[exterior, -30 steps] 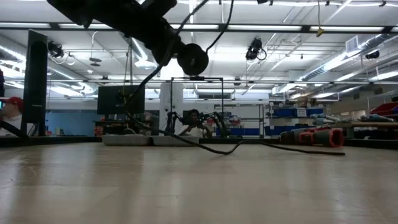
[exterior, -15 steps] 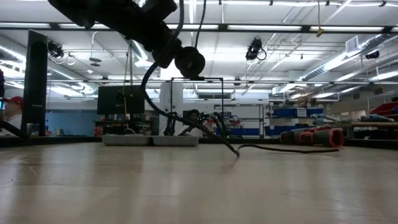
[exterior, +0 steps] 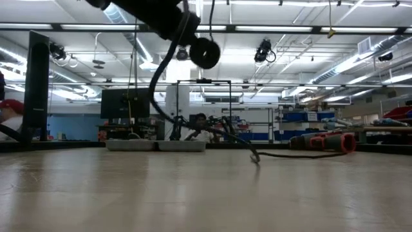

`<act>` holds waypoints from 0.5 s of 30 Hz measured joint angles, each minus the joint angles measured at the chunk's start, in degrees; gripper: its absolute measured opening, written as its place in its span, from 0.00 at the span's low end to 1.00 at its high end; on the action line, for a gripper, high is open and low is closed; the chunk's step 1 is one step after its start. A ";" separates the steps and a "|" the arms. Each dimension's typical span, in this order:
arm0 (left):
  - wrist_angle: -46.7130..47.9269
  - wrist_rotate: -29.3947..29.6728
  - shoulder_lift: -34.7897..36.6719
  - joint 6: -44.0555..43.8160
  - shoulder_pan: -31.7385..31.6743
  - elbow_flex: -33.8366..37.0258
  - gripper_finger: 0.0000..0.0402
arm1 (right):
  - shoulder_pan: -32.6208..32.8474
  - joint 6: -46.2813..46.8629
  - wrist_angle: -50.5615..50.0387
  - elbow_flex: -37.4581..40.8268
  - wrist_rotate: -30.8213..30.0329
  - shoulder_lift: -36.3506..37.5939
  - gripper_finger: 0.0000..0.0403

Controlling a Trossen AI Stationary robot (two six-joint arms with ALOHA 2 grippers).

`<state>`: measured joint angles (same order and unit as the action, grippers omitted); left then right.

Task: Coil cords

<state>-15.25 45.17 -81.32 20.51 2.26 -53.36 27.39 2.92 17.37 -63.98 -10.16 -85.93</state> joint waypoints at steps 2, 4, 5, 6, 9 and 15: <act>-0.36 -2.99 -0.44 -0.53 0.00 -1.76 0.00 | -0.08 -0.03 -3.17 -2.32 -0.02 -1.48 0.00; -0.72 -5.22 -1.37 -0.21 0.02 -3.67 0.00 | -0.08 -0.11 -7.11 -5.11 -0.36 -2.76 0.00; -0.63 -6.36 -2.31 0.46 -0.01 -4.73 0.00 | 0.12 -0.15 -8.69 -6.47 -0.58 -3.17 0.00; -0.62 -8.00 -3.38 1.21 -0.11 -6.10 0.00 | 0.42 -0.17 -10.40 -7.40 -0.76 -3.21 0.00; -0.52 -12.05 -6.91 3.12 -0.42 -10.12 0.00 | 1.56 -0.67 -11.55 -8.72 -2.43 -3.09 0.00; -3.51 -14.36 -11.70 3.35 -1.75 -14.99 0.00 | 4.18 -0.74 -17.38 -8.75 -8.35 -2.88 0.00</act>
<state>-18.76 30.81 -93.02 23.86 0.51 -68.36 31.57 2.18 -0.01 -72.73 -18.51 -88.81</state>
